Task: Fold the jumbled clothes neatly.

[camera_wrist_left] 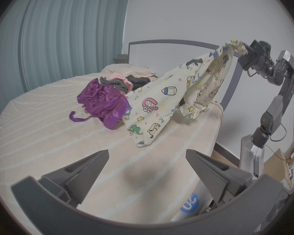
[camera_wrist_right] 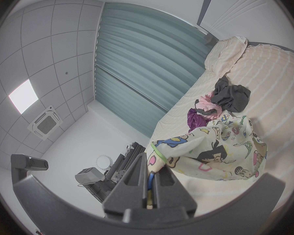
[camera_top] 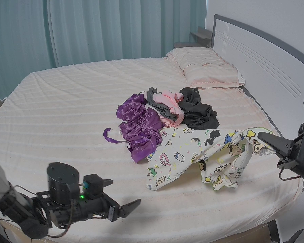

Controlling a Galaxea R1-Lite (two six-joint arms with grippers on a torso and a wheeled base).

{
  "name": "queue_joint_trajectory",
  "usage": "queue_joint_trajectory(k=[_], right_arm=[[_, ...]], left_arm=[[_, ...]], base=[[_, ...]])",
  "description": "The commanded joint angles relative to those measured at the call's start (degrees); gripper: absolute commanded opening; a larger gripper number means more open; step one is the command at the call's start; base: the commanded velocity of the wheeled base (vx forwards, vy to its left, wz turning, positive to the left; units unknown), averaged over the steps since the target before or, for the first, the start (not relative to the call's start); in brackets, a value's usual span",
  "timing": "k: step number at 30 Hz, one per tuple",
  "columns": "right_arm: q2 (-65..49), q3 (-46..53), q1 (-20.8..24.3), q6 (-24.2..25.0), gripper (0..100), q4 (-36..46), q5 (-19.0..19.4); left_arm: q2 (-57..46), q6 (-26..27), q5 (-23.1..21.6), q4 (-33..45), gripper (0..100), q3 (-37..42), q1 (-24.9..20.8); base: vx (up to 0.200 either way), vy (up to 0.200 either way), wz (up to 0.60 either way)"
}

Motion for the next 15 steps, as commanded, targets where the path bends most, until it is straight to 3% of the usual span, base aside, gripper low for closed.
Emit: queue_joint_trajectory(k=[1, 9, 15], right_arm=[[3.0, -0.3, -1.1, 0.5, 0, -0.1, 0.5], [4.7, -0.7, -1.1, 0.5, 0, -0.1, 0.5], [6.0, -1.6, -1.3, 0.5, 0, -0.8, 0.4]], left_arm=[[20.0, -3.8, 5.2, -11.2, 100, -3.2, -7.5], [32.0, -3.9, 9.4, -19.9, 100, -11.9, -7.8], [37.9, -4.6, 10.2, -21.7, 100, -18.0, -7.2]], base=[[0.000, 0.000, 0.00], [0.000, 0.000, 0.00], [0.000, 0.000, 0.00]])
